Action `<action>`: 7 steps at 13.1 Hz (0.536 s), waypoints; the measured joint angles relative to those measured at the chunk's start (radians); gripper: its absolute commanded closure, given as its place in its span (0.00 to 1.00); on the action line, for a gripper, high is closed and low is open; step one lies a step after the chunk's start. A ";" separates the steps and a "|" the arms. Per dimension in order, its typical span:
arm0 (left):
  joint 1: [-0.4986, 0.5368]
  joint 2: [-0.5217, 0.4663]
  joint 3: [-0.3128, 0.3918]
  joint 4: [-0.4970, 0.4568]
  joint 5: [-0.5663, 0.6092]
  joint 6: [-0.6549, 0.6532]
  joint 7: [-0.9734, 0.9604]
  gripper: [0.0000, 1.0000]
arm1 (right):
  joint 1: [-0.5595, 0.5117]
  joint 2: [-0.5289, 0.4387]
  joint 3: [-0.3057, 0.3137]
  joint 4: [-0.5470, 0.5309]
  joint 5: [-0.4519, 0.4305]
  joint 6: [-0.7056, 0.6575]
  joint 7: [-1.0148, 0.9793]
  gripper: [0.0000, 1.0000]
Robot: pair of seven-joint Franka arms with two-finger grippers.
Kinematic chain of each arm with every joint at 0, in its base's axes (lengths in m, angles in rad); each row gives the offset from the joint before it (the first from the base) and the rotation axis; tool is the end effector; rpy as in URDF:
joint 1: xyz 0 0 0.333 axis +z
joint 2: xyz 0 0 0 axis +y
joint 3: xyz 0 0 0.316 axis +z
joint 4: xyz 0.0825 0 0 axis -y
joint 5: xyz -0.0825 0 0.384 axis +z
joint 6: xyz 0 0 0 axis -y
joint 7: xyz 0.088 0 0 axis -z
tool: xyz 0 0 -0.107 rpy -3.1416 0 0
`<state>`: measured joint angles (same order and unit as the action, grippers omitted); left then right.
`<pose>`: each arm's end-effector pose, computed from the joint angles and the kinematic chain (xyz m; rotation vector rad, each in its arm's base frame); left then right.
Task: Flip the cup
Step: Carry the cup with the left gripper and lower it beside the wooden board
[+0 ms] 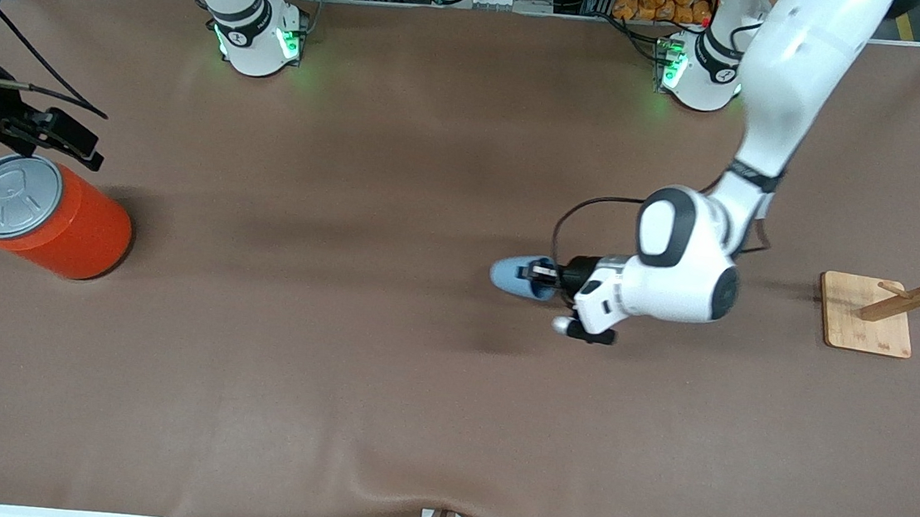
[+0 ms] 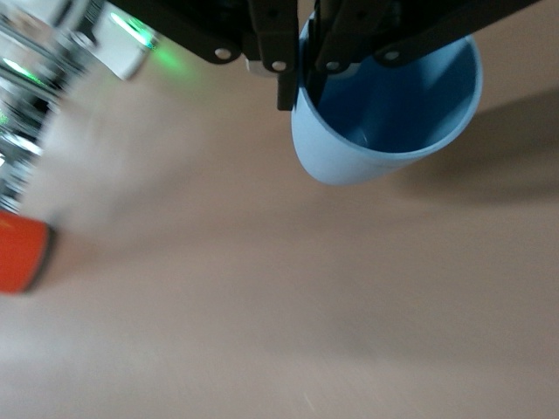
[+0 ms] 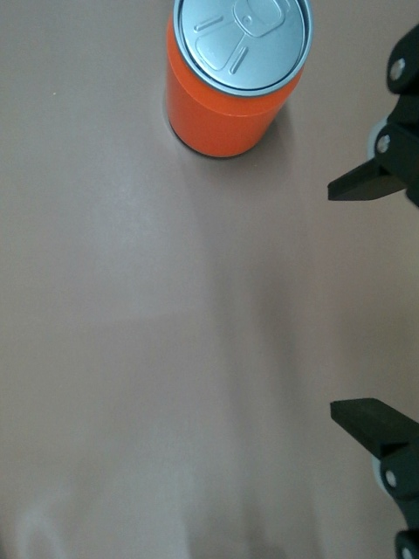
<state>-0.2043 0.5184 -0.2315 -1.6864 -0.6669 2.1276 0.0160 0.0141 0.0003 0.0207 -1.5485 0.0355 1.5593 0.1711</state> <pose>0.6053 -0.2932 0.3108 2.4933 -0.0486 -0.2735 0.5533 0.0231 0.6339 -3.0980 0.2105 -0.0106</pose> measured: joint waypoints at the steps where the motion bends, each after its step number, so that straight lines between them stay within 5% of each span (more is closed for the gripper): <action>1: 0.029 -0.045 0.003 -0.002 0.113 -0.012 -0.038 1.00 | 0.004 0.005 0.000 0.037 0.000 -0.028 0.000 0.00; 5: 0.177 -0.109 0.010 -0.022 0.549 -0.031 -0.058 1.00 | 0.004 0.012 -0.006 0.094 0.000 -0.062 -0.004 0.00; 7: 0.240 -0.103 0.012 -0.031 0.670 -0.028 -0.057 1.00 | 0.004 0.015 -0.006 0.094 0.000 -0.067 -0.005 0.00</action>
<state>0.0357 0.4154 -0.2191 -1.7178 0.0035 2.0991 -0.0415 0.0178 0.0150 0.0144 -1.4548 0.0355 1.4924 0.1661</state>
